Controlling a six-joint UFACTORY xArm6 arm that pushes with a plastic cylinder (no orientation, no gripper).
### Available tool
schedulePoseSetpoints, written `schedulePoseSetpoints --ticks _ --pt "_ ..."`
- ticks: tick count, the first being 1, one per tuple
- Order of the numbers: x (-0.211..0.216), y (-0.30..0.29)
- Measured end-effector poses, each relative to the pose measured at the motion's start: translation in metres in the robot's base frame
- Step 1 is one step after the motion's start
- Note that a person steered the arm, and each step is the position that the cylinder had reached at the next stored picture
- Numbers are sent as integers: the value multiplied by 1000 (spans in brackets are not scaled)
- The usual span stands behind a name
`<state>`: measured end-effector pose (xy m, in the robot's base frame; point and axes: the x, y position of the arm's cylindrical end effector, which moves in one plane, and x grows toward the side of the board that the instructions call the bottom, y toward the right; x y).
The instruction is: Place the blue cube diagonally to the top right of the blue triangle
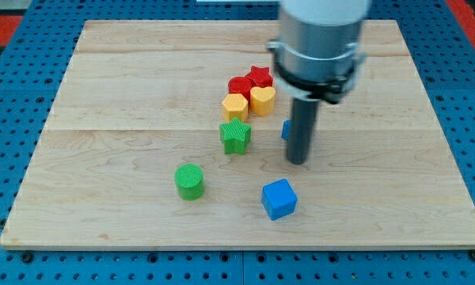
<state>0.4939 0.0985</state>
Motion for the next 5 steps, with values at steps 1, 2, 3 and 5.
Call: schedulePoseSetpoints --ticks 1,2,3,5 --pt "-5 -1" --pt "-29 -44" --pt "-26 -42" --pt "8 -81"
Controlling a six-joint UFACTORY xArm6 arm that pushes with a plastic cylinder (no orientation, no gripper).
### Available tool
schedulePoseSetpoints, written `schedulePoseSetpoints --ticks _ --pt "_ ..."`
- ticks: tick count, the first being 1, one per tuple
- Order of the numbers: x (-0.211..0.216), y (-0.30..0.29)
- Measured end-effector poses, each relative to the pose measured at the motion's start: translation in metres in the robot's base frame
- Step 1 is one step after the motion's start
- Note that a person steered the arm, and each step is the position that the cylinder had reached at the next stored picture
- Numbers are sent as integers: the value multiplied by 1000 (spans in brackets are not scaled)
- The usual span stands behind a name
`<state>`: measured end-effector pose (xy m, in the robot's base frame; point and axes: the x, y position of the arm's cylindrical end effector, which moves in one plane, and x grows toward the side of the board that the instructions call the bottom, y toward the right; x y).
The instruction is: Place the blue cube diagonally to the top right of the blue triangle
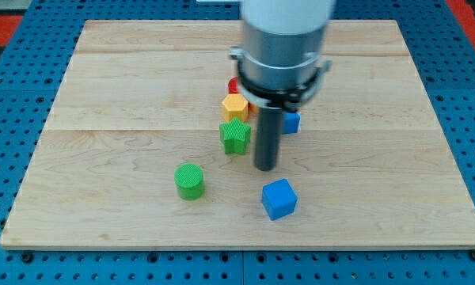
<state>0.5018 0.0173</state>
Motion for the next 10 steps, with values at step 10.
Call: schedulePoseSetpoints --ticks 10 --pt "35 75"
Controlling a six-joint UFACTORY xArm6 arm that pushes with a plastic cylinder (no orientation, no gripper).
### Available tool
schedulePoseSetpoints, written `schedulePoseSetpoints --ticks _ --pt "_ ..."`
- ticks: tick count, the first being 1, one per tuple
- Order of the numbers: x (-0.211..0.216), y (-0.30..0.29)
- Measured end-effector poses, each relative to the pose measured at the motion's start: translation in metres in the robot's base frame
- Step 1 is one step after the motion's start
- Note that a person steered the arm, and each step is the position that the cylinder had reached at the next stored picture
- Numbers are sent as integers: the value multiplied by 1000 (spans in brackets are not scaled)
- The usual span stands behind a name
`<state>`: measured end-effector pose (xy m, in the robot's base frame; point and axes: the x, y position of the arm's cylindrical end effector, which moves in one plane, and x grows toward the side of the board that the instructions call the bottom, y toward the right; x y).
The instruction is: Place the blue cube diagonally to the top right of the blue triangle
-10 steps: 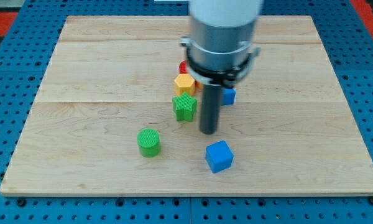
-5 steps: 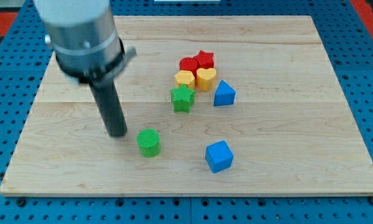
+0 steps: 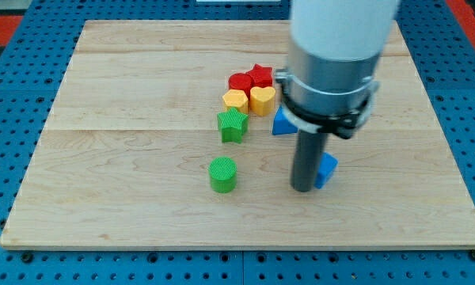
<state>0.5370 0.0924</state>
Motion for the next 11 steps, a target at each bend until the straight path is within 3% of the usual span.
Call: schedulePoseSetpoints --ticks 1,3,4,5,7,9,11 --pt "-36 5" --pt "-36 89" --pt "-46 95" --pt "-91 92" --pt "-125 148" --pt "-142 52" --pt "-167 55"
